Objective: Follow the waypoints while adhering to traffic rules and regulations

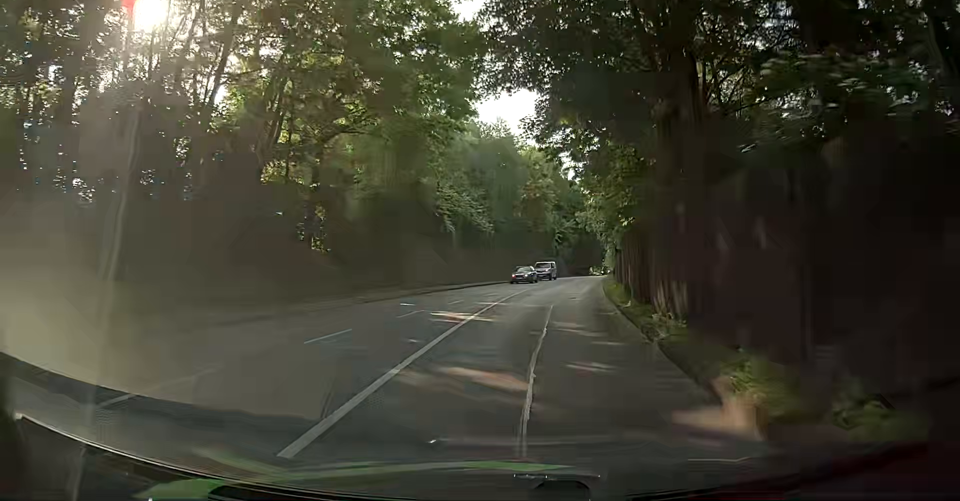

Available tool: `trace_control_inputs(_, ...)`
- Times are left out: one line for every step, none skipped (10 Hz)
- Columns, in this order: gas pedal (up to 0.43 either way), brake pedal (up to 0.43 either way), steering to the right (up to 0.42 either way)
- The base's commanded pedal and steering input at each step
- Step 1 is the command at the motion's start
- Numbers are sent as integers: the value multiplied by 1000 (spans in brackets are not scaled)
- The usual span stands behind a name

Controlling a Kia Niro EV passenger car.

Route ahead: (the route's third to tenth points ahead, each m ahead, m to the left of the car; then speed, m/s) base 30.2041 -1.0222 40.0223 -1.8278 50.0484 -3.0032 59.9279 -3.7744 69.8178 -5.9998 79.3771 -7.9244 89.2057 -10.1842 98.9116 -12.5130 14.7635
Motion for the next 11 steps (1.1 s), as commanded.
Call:
trace_control_inputs(209,0,20)
trace_control_inputs(228,0,21)
trace_control_inputs(228,0,21)
trace_control_inputs(240,0,21)
trace_control_inputs(248,0,21)
trace_control_inputs(260,0,21)
trace_control_inputs(268,0,20)
trace_control_inputs(280,0,19)
trace_control_inputs(280,0,18)
trace_control_inputs(280,0,16)
trace_control_inputs(280,0,15)
